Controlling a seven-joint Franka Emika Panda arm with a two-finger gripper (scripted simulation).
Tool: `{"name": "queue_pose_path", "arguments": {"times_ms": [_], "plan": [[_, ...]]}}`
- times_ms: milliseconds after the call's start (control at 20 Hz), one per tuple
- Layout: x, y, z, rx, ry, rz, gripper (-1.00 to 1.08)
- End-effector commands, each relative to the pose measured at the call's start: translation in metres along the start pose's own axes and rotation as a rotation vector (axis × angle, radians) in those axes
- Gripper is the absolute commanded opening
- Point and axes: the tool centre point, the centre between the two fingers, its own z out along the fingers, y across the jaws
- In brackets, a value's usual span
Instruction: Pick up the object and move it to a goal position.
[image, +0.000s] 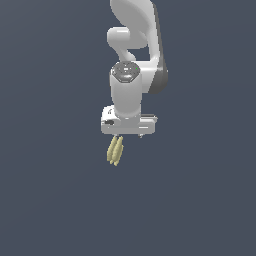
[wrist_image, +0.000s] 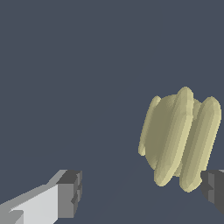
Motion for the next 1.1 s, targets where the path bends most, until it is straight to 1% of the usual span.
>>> {"name": "queue_pose_path", "arguments": {"times_ms": [0, 300, 500, 700, 1050], "plan": [[0.002, 0.009, 0.002, -0.003, 0.003, 0.037, 1.0], [0.009, 0.042, 0.009, -0.014, 0.018, 0.172, 1.0], [0.012, 0.058, 0.013, -0.02, 0.025, 0.235, 1.0], [0.013, 0.064, 0.014, -0.022, 0.028, 0.262, 1.0], [0.012, 0.064, 0.023, -0.022, 0.027, 0.258, 1.0]]}}
